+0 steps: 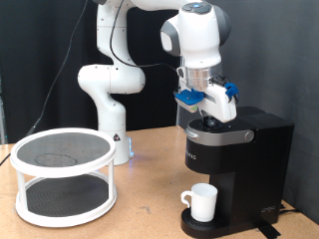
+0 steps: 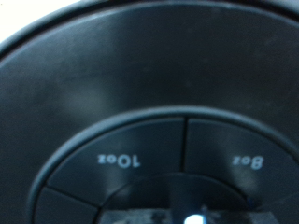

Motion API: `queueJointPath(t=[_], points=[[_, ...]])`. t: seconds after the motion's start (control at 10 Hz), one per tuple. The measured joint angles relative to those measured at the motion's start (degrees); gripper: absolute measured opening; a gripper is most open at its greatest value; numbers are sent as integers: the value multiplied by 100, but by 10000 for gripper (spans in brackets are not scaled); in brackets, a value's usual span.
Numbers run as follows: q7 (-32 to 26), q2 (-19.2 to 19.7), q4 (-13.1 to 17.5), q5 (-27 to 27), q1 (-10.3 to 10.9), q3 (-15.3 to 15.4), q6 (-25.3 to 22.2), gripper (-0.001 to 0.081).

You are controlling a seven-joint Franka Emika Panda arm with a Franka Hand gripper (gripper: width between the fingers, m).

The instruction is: Make a cup of coffee with the keurig machine

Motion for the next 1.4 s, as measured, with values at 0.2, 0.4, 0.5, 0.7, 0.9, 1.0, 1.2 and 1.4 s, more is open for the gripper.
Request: queueJointPath(t=[0.2, 0.4, 0.5, 0.7, 0.9, 1.0, 1.2, 1.4], points=[[3, 77, 100, 45, -4, -15, -183, 0], [12, 172, 231, 84, -19, -33, -428, 0], [12, 218, 285, 96, -28, -44, -509, 0], [12, 229, 295, 96, -30, -64, -459, 0], [-152, 129, 147, 252, -30, -76, -121, 0], [-405, 20, 37, 474, -31, -90, 125, 0], [-895, -280, -121, 921, -34, -189, 211, 0], [-1018, -581, -198, 1064, -49, -308, -16, 0]])
